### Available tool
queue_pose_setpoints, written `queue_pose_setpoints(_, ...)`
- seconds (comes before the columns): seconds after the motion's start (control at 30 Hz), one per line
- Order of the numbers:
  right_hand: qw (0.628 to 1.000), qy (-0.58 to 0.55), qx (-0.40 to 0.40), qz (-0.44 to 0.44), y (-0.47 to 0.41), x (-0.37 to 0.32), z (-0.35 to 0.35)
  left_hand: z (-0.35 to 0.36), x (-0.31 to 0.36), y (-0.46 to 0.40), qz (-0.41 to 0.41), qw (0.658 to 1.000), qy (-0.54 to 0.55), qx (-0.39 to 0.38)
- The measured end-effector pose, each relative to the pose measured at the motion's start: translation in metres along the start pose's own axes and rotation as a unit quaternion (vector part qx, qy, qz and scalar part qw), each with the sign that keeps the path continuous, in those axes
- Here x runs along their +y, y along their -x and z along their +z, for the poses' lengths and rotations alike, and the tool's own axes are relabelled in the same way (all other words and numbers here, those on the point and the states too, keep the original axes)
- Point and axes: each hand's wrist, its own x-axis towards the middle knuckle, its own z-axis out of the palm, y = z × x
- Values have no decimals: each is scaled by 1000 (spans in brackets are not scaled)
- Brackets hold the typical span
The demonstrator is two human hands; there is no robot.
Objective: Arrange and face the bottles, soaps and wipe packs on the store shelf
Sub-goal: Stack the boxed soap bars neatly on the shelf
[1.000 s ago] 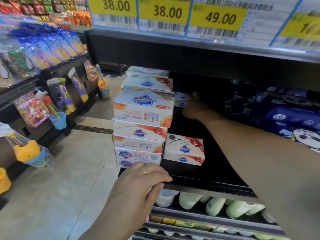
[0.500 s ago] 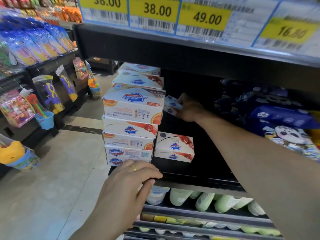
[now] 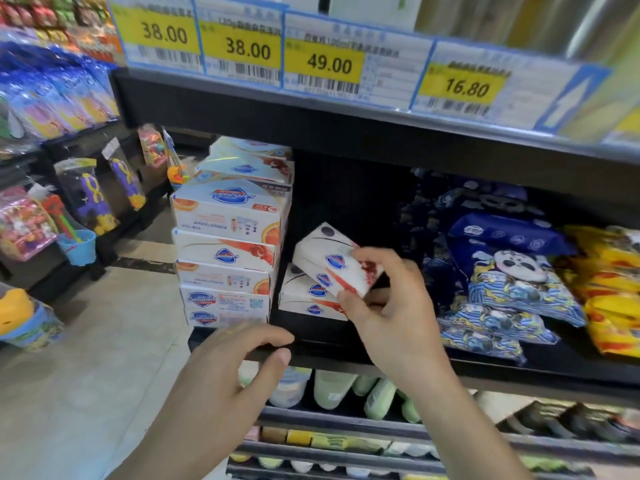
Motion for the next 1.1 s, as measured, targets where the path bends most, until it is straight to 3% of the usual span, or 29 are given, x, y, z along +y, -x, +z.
queue_pose_setpoints(0.1,997,-27,-31,-62,30,7,-12,-1,16,5,-86,986,146,1)
queue_pose_setpoints(0.27,991,-48,-54,-113,54,13,-31,9,40,2,-150,920,363,11)
queue_pose_setpoints(0.57,976,-168,-97,-96,62,11,-52,14,53,-2,-133,904,407,5)
queue_pose_setpoints(0.73,959,-258,-108,-44,56,12,-54,11,51,-6,-138,906,399,-17)
queue_pose_setpoints(0.83,940,-327,-92,24,55,10,-57,2,46,-16,-166,881,442,-26)
queue_pose_setpoints(0.9,928,-351,-100,71,54,8,-58,-2,45,-14,-138,898,416,-24)
queue_pose_setpoints(1.0,905,-390,-99,141,51,1,-60,-1,47,-3,-42,956,288,-32)
queue_pose_setpoints(1.1,867,-433,-113,218,49,-4,-59,-1,52,-3,33,981,189,-31)
